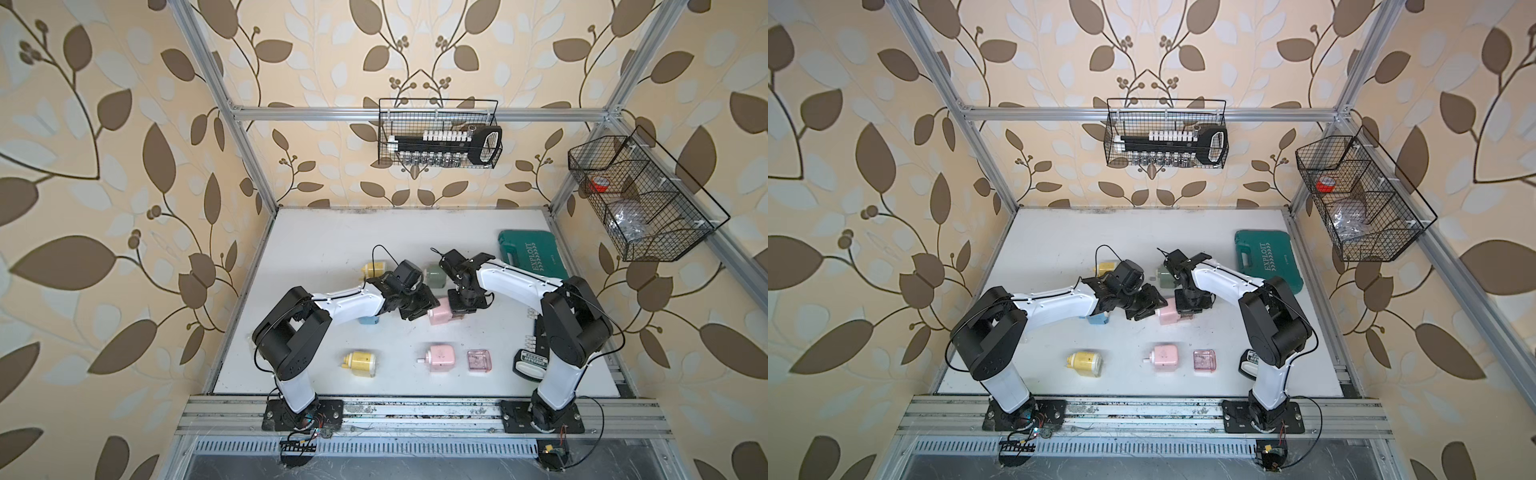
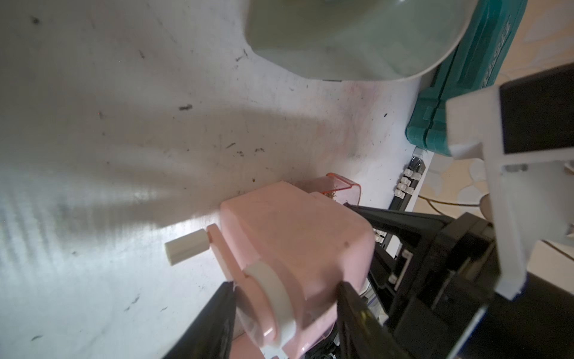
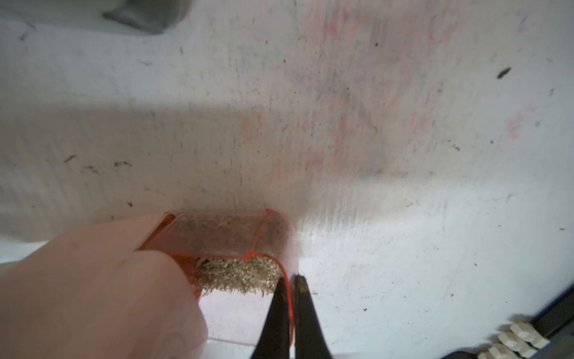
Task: Put the tray back into the pencil sharpener
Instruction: Close the container of the pencil sharpener.
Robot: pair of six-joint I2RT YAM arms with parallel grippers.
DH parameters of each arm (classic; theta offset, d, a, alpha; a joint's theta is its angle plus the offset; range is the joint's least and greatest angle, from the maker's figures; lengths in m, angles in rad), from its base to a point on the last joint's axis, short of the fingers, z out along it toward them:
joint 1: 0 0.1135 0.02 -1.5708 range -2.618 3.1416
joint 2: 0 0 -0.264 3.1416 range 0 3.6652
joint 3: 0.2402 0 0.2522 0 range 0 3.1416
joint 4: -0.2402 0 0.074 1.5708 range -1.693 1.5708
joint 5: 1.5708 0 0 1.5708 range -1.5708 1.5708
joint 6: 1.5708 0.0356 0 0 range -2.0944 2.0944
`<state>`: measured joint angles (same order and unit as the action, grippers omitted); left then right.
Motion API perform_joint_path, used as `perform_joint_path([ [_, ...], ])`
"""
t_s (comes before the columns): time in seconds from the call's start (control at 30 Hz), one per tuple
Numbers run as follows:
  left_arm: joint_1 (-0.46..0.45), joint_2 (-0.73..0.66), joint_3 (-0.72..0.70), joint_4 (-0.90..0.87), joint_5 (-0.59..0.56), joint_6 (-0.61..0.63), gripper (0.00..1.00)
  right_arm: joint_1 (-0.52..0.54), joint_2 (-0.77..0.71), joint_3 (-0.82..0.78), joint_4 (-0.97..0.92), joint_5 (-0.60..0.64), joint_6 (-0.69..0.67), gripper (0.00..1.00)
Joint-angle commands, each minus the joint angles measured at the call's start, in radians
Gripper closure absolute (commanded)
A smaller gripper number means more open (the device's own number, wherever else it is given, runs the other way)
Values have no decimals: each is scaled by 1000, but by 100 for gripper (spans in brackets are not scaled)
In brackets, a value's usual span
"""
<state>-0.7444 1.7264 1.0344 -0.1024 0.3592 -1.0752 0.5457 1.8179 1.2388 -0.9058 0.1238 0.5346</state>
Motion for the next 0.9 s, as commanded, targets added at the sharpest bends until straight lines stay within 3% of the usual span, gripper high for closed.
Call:
perform_joint_path([
  [0.0,2,29,13,-51,-5,21,47,7,-23,-7,17,-21,-12,100],
  [0.43,15,29,8,-66,-5,38,47,7,-76,-58,47,-64,-42,100],
  [0.87,17,39,0,-53,6,35,47,-3,-76,-106,107,-120,10,100],
])
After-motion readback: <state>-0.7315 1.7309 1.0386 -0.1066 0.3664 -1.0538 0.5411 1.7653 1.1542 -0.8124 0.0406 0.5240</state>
